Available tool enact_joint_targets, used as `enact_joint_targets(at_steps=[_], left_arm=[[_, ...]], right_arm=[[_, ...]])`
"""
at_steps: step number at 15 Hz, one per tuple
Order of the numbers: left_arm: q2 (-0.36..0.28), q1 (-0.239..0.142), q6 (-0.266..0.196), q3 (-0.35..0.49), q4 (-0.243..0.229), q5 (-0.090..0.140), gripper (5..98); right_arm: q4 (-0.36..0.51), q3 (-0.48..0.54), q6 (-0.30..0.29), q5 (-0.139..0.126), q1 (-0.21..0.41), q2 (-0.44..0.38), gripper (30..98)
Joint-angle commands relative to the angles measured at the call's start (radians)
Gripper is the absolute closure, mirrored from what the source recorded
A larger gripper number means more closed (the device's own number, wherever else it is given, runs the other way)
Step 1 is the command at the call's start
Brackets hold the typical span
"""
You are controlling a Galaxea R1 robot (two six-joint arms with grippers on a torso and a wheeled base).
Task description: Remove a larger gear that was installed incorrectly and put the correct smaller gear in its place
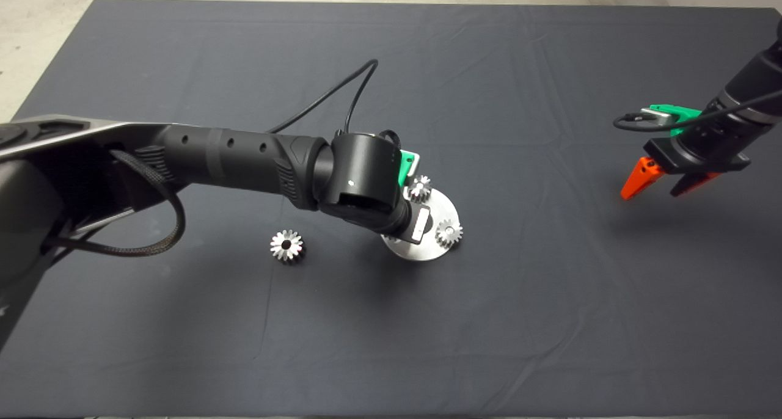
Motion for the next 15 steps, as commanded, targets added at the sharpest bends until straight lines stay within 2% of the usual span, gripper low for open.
enact_joint_targets(at_steps=[1, 15], left_arm=[[-0.044, 0.009, 0.003, 0.01, 0.025, 0.095, 80.3], [-0.044, 0.017, 0.007, 0.007, 0.043, 0.091, 80.4]], right_arm=[[0.014, -0.002, -0.007, -0.099, 0.03, 0.001, 49.3], [0.014, -0.011, -0.007, -0.096, 0.044, 0.014, 49.3]])
